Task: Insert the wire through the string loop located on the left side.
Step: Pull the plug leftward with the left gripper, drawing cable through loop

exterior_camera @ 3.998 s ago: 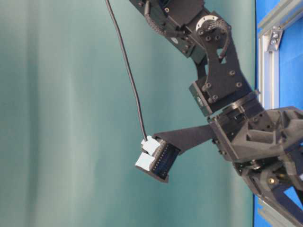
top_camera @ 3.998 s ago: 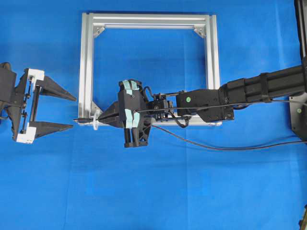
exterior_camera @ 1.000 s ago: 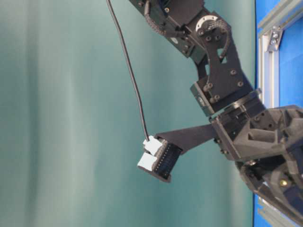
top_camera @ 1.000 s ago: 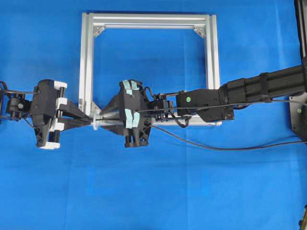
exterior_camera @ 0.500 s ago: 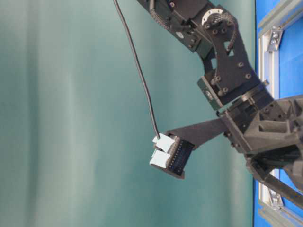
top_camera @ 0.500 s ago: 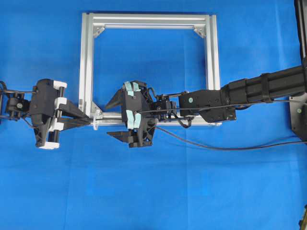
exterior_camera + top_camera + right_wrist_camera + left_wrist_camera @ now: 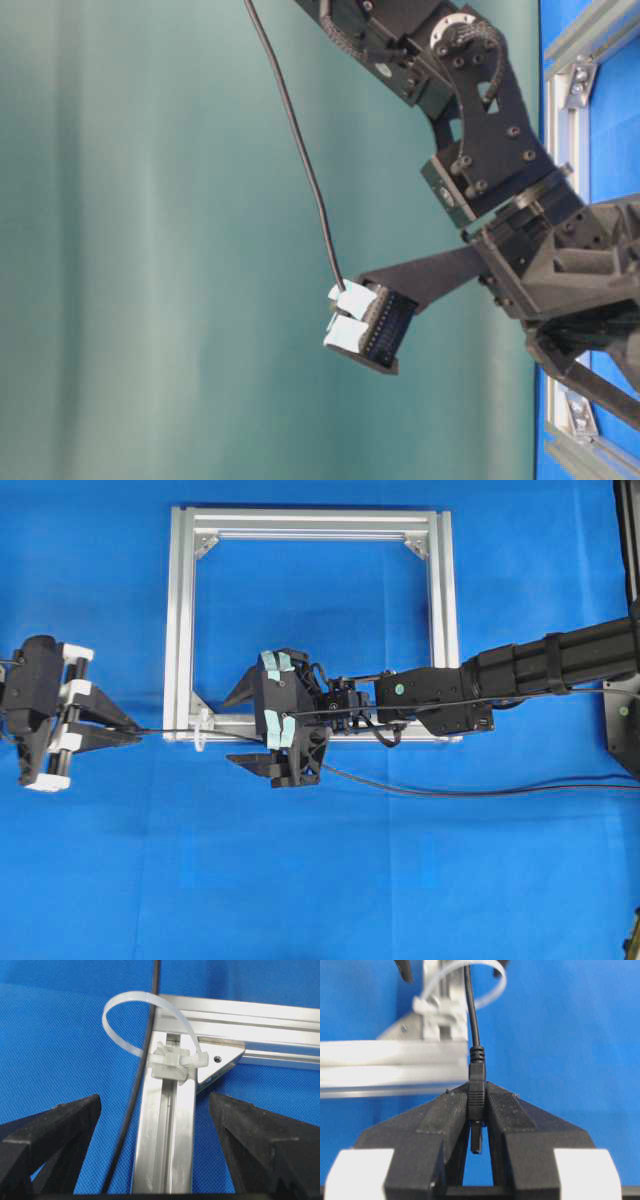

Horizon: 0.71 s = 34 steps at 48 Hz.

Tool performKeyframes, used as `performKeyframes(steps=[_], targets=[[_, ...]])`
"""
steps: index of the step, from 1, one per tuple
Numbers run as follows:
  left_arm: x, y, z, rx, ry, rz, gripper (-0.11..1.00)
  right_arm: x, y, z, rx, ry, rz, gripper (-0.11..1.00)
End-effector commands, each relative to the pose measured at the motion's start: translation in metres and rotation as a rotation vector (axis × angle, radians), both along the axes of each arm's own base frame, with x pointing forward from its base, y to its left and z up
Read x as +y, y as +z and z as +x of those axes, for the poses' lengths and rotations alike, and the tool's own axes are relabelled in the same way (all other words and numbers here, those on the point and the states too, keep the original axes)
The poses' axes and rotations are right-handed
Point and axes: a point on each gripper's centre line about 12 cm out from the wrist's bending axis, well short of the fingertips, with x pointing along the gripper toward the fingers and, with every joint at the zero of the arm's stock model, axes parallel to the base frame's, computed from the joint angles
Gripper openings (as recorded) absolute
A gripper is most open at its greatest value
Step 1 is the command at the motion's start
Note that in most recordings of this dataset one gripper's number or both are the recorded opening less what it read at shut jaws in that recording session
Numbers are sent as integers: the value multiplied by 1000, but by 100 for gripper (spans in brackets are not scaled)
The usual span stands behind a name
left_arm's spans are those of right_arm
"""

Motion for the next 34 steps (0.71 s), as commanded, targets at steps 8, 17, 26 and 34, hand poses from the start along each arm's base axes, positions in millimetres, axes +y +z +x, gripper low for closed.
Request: performKeyframes(steps=[8, 17, 26, 34], targets=[[-2, 29, -14, 63, -15, -26, 6, -1, 29, 3, -67, -6, 6, 96], [3, 53, -30, 48, -8, -33, 6, -1, 29, 3, -69, -5, 4, 96], [11, 73, -40, 11, 33, -45, 6, -1, 30, 4, -70, -5, 4, 96], [12, 79, -44, 18, 37, -49, 6, -1, 30, 4, -72, -5, 4, 96]])
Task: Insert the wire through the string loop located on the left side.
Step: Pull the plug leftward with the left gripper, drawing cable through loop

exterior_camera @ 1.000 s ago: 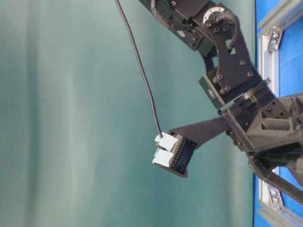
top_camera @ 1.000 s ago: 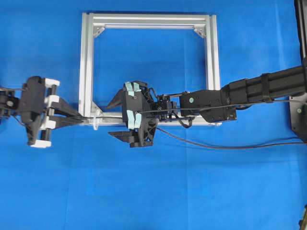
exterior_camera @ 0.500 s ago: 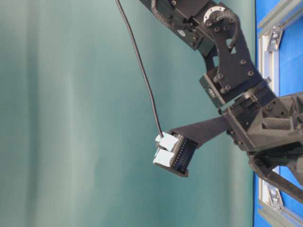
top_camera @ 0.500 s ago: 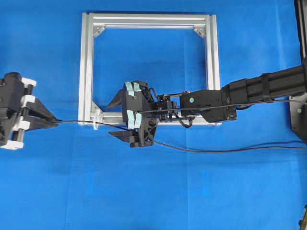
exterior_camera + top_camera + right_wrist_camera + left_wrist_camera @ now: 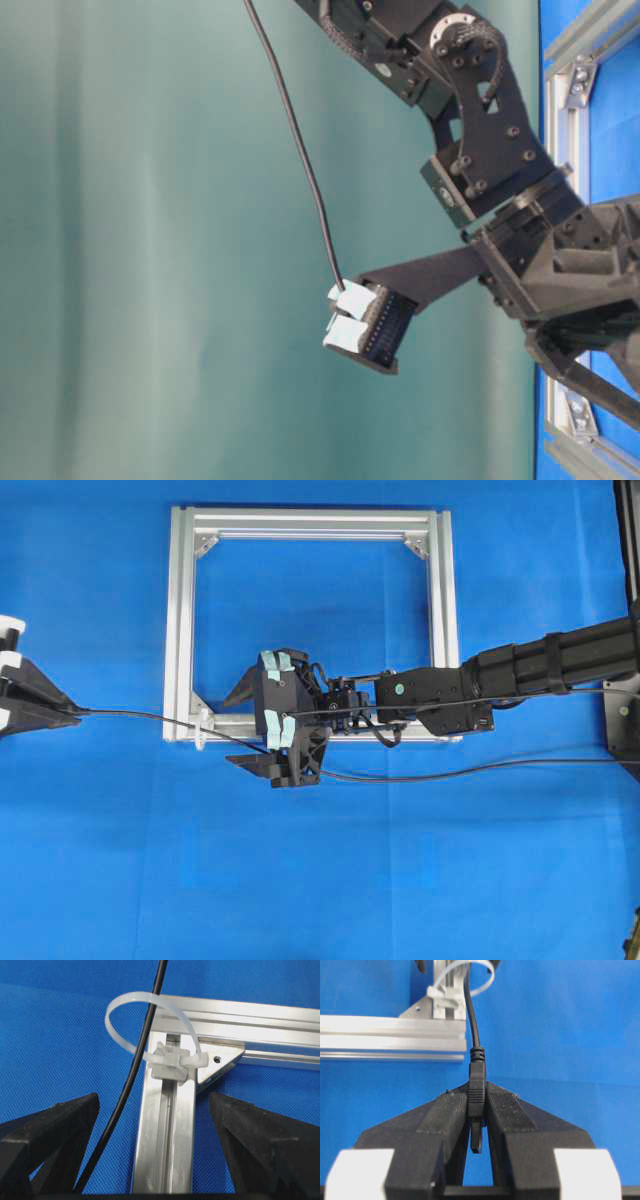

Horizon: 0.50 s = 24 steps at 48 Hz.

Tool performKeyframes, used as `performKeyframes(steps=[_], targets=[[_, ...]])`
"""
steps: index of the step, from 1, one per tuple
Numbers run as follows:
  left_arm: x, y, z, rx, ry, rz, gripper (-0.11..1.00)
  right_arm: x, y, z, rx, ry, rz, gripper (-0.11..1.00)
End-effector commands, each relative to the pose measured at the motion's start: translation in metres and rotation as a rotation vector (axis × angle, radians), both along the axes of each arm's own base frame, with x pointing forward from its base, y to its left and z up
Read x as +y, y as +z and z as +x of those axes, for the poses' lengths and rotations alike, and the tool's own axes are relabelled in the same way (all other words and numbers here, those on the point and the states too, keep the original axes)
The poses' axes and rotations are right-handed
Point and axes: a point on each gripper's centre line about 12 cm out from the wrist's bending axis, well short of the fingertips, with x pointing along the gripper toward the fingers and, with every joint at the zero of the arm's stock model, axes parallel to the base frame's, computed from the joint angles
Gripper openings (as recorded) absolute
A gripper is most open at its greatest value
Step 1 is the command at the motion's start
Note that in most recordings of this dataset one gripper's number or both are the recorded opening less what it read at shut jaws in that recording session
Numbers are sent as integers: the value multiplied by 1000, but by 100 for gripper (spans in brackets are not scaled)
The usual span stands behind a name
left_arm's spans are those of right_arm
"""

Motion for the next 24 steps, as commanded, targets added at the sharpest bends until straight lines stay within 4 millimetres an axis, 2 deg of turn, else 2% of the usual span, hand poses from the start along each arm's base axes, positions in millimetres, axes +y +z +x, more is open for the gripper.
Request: performKeyframes(steps=[1, 24], targets=[[0, 10, 2, -17, 2, 0, 6, -1, 30, 4, -70, -5, 4, 96], [-6, 10, 1, -17, -36, 2, 6, -1, 31, 5, -74, -5, 4, 96]])
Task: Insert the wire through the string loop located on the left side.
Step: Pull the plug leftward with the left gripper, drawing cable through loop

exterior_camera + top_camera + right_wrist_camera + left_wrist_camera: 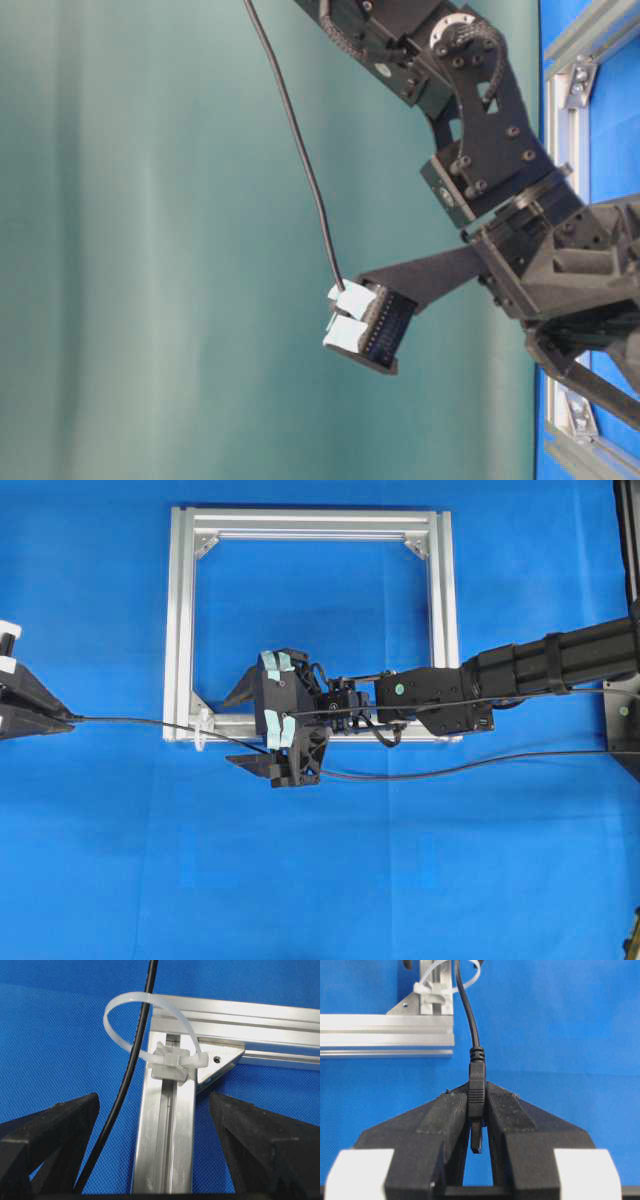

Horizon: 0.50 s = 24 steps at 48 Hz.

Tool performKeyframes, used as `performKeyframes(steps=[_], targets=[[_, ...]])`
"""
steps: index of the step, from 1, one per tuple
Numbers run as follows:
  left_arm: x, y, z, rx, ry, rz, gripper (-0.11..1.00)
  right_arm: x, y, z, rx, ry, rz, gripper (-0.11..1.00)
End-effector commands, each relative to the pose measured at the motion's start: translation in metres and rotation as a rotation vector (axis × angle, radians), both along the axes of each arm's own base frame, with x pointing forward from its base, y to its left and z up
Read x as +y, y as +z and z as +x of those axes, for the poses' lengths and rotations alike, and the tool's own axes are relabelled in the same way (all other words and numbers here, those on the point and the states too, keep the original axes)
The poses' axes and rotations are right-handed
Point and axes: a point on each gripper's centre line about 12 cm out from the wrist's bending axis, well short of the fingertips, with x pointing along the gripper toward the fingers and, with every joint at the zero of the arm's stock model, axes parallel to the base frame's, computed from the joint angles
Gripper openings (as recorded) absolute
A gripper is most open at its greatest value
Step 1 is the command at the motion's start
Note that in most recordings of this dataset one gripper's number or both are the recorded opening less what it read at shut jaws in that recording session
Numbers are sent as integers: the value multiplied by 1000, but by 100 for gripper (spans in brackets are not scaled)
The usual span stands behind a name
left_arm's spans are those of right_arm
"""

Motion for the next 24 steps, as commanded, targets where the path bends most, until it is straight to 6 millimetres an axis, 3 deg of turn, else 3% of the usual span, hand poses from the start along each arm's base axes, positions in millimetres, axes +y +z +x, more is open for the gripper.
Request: performKeyframes(steps=[1, 19, 24], targets=[[-1, 10, 4, -26, -3, 1, 6, -1, 31, 5, -74, -4, 3, 96], [-1, 10, 4, -22, 1, -5, 8, -1, 32, 5, -75, -4, 3, 96], [-1, 9, 3, -19, 4, -9, 31, -1, 32, 5, -74, -4, 3, 96]])
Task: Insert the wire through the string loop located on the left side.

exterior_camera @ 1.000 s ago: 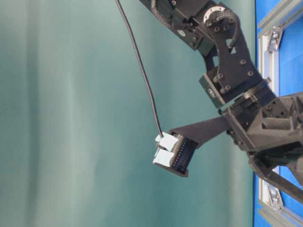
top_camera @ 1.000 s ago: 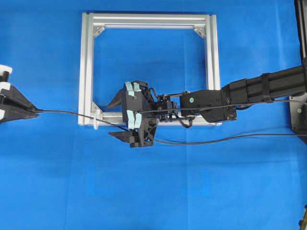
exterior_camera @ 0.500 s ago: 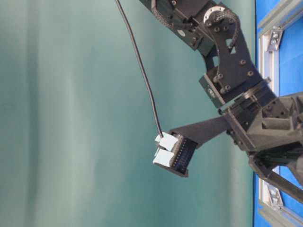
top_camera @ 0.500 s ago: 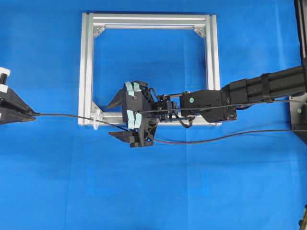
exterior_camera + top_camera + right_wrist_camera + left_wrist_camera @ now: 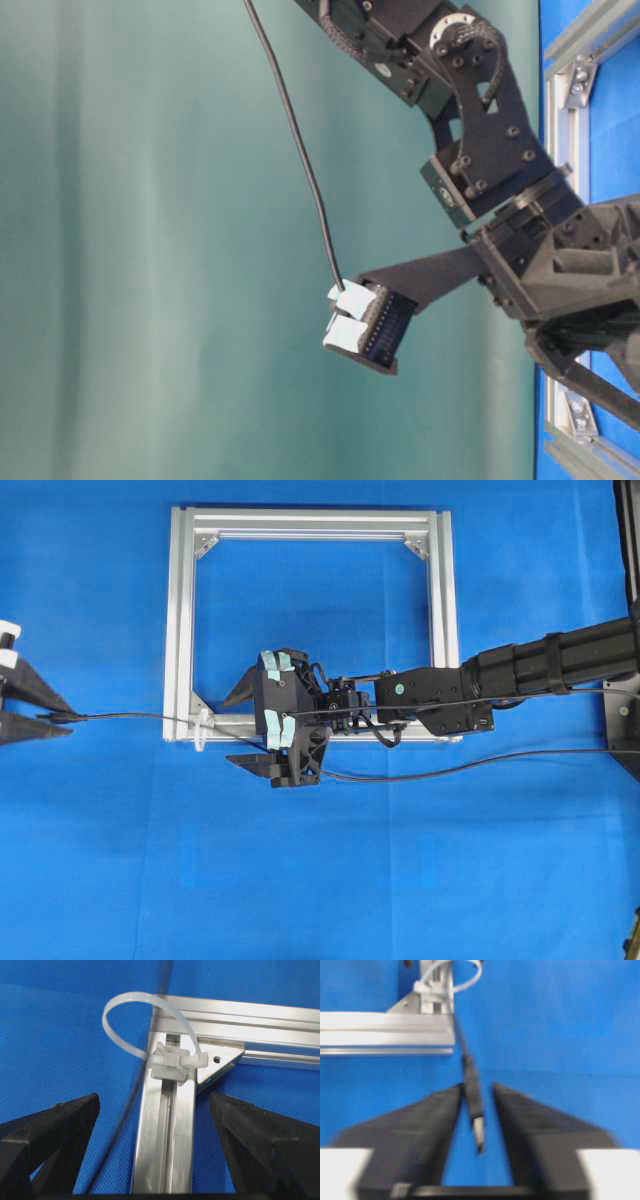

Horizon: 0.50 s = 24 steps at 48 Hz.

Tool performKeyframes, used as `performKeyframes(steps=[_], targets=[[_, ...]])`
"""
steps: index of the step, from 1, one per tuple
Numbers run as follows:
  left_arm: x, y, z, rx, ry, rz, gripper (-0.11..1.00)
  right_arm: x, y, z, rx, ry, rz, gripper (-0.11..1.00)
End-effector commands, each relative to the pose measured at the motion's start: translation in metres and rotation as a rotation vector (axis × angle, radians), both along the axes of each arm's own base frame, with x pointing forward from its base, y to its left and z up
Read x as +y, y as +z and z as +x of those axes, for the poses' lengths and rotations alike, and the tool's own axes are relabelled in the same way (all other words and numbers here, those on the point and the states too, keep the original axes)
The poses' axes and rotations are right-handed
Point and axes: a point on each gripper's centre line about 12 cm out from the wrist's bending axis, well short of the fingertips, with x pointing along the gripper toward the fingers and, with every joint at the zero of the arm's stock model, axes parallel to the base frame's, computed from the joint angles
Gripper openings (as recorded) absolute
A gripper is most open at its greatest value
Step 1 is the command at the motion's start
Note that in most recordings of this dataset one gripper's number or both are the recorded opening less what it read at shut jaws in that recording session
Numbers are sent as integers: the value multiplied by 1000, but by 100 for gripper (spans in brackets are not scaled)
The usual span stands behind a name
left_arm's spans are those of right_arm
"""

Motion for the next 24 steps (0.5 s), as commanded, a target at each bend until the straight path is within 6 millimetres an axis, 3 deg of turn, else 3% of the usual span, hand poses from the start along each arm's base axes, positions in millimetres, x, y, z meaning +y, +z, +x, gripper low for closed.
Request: performKeyframes(steps=[1, 7, 20, 24], targets=[[0, 9, 3, -21, 2, -5, 37, -2, 32, 5, -74, -7, 4, 96], [0, 9, 3, -20, 5, -9, 68, -1, 33, 5, -74, -5, 4, 96], [0, 9, 3, -20, 6, -10, 64, -1, 35, 4, -78, -4, 5, 96], [0, 12, 4, -40, 6, -13, 64, -1, 45, 3, -92, -4, 6, 96]])
